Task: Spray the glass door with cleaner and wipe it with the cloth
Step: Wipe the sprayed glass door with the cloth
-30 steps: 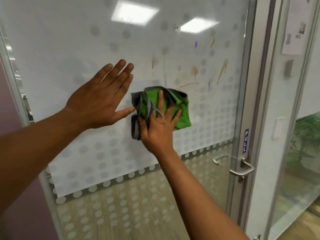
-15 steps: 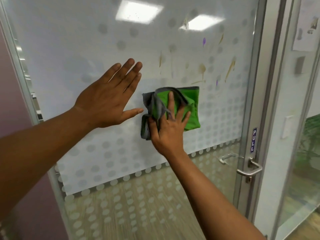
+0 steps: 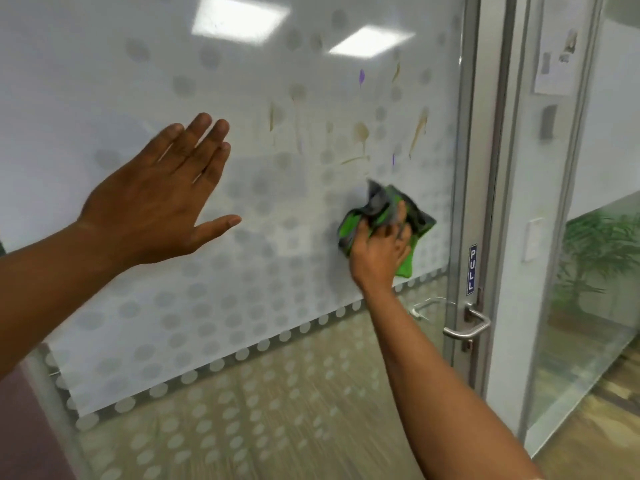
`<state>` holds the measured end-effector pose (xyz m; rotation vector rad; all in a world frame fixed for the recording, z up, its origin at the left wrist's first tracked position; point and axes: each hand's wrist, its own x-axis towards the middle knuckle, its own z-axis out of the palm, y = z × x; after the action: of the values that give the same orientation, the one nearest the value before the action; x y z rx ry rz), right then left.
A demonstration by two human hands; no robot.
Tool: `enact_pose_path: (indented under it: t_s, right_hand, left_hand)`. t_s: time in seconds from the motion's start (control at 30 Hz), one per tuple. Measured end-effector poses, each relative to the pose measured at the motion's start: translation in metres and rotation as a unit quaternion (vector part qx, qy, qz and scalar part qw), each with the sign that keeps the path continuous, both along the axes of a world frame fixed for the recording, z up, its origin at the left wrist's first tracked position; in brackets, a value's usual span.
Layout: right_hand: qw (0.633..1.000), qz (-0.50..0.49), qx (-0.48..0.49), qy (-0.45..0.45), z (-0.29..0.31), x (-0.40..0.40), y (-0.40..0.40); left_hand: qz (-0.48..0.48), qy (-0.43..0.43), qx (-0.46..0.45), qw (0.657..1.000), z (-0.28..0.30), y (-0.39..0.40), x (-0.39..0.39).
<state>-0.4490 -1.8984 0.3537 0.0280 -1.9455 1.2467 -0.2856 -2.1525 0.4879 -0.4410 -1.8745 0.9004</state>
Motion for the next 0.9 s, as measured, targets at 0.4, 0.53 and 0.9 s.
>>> enact_pose_path:
  t_s: [0.4,0.53,0.9]
  right_hand:
    - [0.999,0.036,0.023,0.028,0.028,0.025,-0.040]
    - [0.992,0.021,0.088,0.083,0.057,0.025,-0.042]
    - [0.993,0.032,0.097,0.061,0.041,0.051,-0.075]
  left_hand:
    - [0.010,-0.001,-0.001,1.000,0.001,0.001,-0.001]
    - [0.023,0.008,-0.009,1.000,0.001,0.000,0.000]
    - [0.026,0.013,-0.010,1.000,0.012,0.002,0.002]
